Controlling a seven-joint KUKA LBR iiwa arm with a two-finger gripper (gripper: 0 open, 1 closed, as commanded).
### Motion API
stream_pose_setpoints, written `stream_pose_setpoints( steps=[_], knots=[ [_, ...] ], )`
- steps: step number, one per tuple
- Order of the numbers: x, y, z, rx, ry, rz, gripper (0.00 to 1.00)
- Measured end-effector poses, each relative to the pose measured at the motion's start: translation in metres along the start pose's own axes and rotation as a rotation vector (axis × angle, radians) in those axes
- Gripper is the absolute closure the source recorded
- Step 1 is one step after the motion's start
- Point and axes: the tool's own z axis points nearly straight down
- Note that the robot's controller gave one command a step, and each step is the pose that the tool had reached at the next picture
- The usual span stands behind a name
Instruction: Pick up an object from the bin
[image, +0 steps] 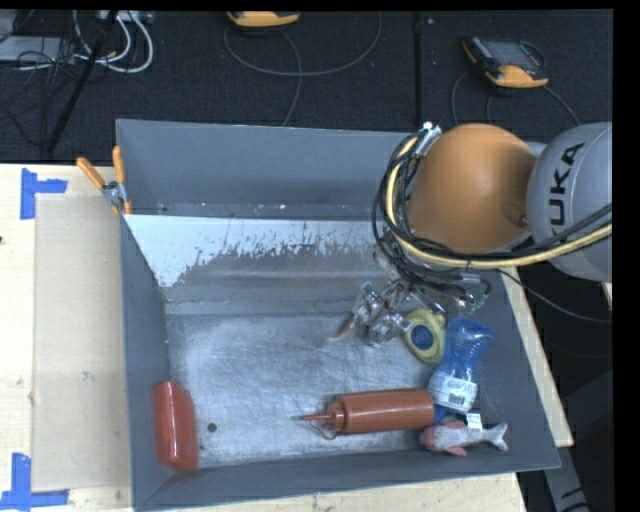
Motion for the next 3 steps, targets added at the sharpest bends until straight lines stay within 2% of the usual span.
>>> stream_pose_setpoints(
  steps=[1, 2, 3],
  knots=[
    [0.086, 0.046, 0.033, -0.002, 0.003, 0.033, 0.00],
    [0.085, 0.045, 0.031, 0.000, -0.001, 0.033, 0.00],
    [0.079, 0.031, 0.059, 0.005, -0.005, -0.039, 0.00]
  ],
)
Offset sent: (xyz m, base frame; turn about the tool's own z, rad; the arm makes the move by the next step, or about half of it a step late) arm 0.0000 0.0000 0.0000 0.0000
